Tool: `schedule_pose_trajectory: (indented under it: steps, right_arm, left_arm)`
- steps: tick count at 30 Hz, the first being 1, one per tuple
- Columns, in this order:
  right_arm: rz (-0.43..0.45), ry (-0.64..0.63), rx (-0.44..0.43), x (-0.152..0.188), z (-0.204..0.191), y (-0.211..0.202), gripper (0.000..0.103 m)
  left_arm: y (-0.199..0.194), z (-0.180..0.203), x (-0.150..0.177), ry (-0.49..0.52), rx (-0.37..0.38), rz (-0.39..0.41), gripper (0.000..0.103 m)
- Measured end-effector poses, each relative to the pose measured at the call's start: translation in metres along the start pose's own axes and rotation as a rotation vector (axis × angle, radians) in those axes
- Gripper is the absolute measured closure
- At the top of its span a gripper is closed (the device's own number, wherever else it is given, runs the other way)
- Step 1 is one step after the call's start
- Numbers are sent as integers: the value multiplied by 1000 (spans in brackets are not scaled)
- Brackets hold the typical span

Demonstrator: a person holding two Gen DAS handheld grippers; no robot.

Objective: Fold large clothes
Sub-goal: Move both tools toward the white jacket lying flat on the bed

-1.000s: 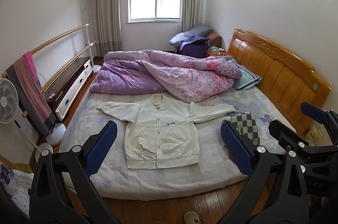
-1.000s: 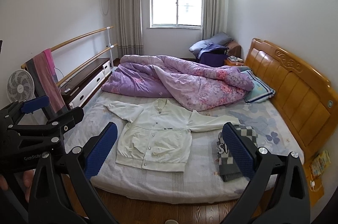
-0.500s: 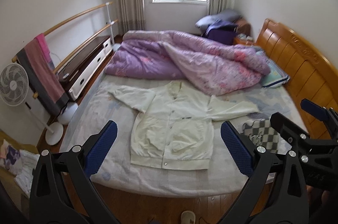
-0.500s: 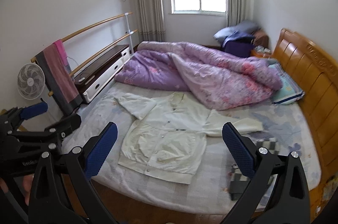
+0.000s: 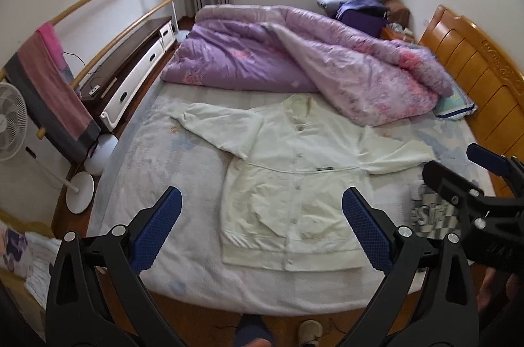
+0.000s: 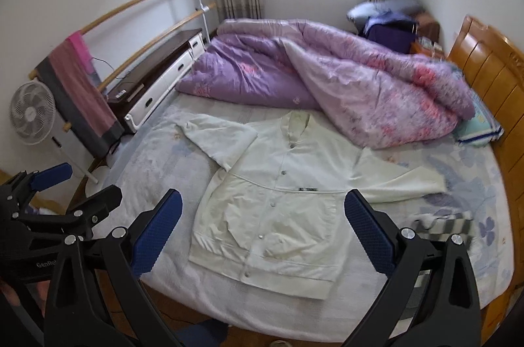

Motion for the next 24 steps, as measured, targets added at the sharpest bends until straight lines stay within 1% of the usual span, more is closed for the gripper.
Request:
schedule_pose_trajectory:
  steps: [3,5,6,7,9,10,11,12,13,15,16,18,19,21,22,23,24]
  right_arm:
    - [-49,41,-16,-19,-26,59,7]
    - [-100,61,-2,-32,-47,104,7]
    - [-111,67,-3,-36,-53,116,7]
    - [-123,73,0,-41,-59,132,7]
    - [-143,84,8,-49,-72,170,7]
    - [-153,84,16,-51,-75,182,7]
    - [-171,85,25,-54,-80,202,7]
    - [-180,86,23,-57,-82,218,7]
    - [-184,86,24,-58,-82,228,7]
    - [-191,92,30,-62,-82,261,7]
    - [-189,96,31,-63,-79,278,7]
    - [-198,106,41,-65,-76,309,7]
    - [-200,117,37,-66,-72,323,9]
    - [-208,135,51,-65,-62,362,21]
    - [-230,141,57,-64,-57,383,32]
    - [-246,152,59,-62,-53,399,41]
    - [-264,167,57,-59,-48,418,45]
  left_arm:
    - [55,-51,-12,-43,50,-58,5]
    - [95,-87,-23,-89,118,-101,5]
    - [114,-106,-28,-109,146,-112,5]
    - [129,-117,-32,-121,152,-124,5]
    - [156,-138,-39,-139,147,-138,5]
    - [177,-154,-44,-142,128,-148,5]
    - [190,-159,-46,-148,117,-159,5]
    - [210,-174,-49,-167,119,-168,5]
    - [228,-183,-50,-189,123,-182,5]
    - [258,-200,-52,-237,129,-205,5]
    - [281,-214,-53,-273,132,-209,5]
    - [309,-226,-54,-303,106,-225,5]
    - [332,-235,-56,-319,99,-229,5]
    - [363,-244,-58,-341,88,-229,5]
    - [387,-251,-58,-361,97,-244,5]
    - [409,-258,-58,-393,106,-251,5]
    - [423,-264,-58,-409,106,-251,5]
Point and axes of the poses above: each gripper's, at about its wrist camera, not at the fingertips, and y roughly the way its jaws point, z to its right, x to its underside, the point moved 1 cm from there along y, roughly the way its jaws point, and after that the axes turned 7 degrees about y, right-handed, at the moved point
